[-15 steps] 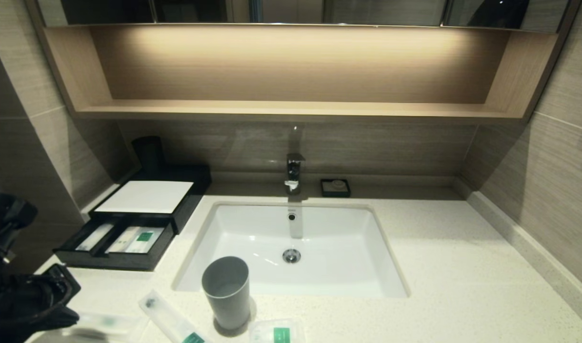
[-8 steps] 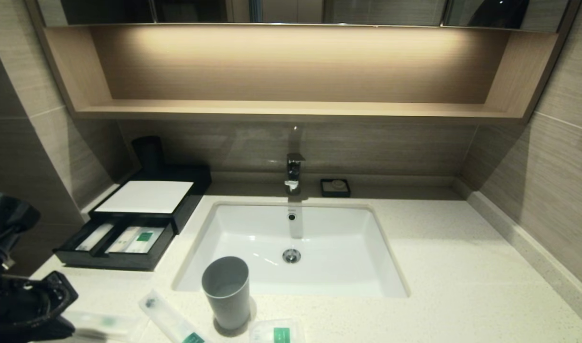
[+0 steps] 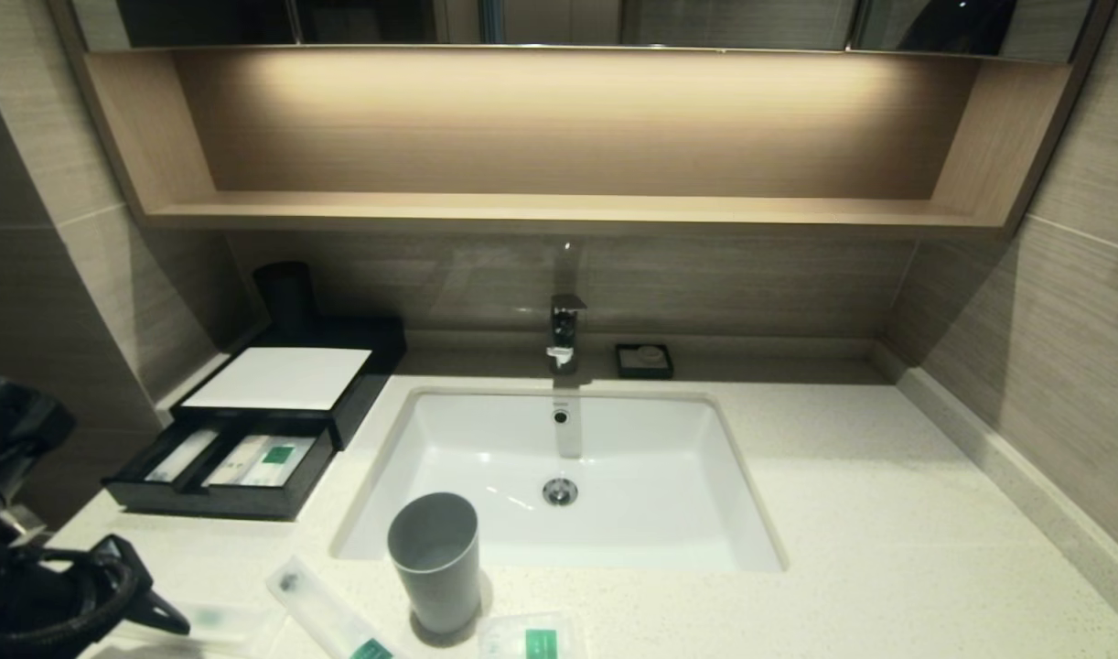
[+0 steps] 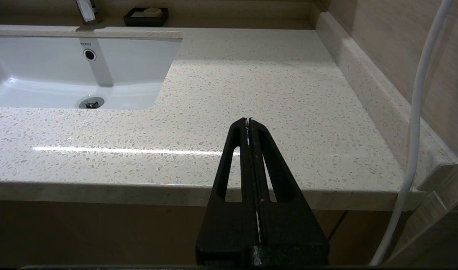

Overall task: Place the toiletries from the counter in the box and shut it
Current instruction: Pick up the bathroom toiletry

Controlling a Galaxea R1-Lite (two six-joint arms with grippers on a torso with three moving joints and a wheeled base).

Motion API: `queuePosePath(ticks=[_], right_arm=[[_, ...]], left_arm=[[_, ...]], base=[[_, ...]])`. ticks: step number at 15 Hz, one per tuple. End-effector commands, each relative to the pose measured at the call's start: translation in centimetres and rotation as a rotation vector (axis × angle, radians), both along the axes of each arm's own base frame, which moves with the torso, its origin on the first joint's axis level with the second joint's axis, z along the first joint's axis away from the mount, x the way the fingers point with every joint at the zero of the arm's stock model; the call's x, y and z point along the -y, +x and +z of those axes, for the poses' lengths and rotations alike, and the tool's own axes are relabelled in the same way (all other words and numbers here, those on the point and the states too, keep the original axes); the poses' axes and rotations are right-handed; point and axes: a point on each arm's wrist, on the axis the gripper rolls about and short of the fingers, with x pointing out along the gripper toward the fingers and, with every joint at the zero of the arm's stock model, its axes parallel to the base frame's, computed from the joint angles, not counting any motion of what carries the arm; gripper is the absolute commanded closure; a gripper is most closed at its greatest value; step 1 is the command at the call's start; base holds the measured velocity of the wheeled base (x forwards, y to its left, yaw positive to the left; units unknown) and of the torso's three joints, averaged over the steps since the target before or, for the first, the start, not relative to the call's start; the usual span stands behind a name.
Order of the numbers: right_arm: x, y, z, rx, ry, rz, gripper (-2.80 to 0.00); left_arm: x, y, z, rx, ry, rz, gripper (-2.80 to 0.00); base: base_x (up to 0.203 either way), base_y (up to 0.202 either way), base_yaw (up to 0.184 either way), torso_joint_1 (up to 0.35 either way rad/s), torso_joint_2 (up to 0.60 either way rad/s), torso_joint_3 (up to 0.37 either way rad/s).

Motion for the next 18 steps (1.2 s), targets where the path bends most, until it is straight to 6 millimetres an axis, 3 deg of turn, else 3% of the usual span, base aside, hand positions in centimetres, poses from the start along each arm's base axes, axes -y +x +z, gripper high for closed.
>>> queuePosePath(ticks=[1, 7, 11, 18], right_arm=[[0.0, 0.0, 0.0, -0.002, -0.001, 0.0, 0.0], [0.0, 0.0, 0.0, -0.002, -0.001, 0.0, 0.0], [0.0, 0.0, 0.0, -0.002, -0.001, 0.0, 0.0], [0.0, 0.0, 0.0, -0.002, -0.001, 0.0, 0.0]], left_arm=[[0.0, 0.2, -0.3, -0.028, -0.008, 0.01, -2.8], [-0.5, 2.2, -1.0, -0.122, -0.03, 0.127, -2.8], [-0.5, 1.8, 0.5, -0.094, -0.025, 0.124, -2.8], [-1.9, 2.2, 0.6, -0.104, 0.046, 0.215, -2.8]], base=[[0.0, 0.0, 0.0, 0.0, 0.0, 0.0], [0.0, 0.0, 0.0, 0.0, 0.0, 0.0], [0.0, 0.0, 0.0, 0.0, 0.0, 0.0], [0.0, 0.0, 0.0, 0.0, 0.0, 0.0]])
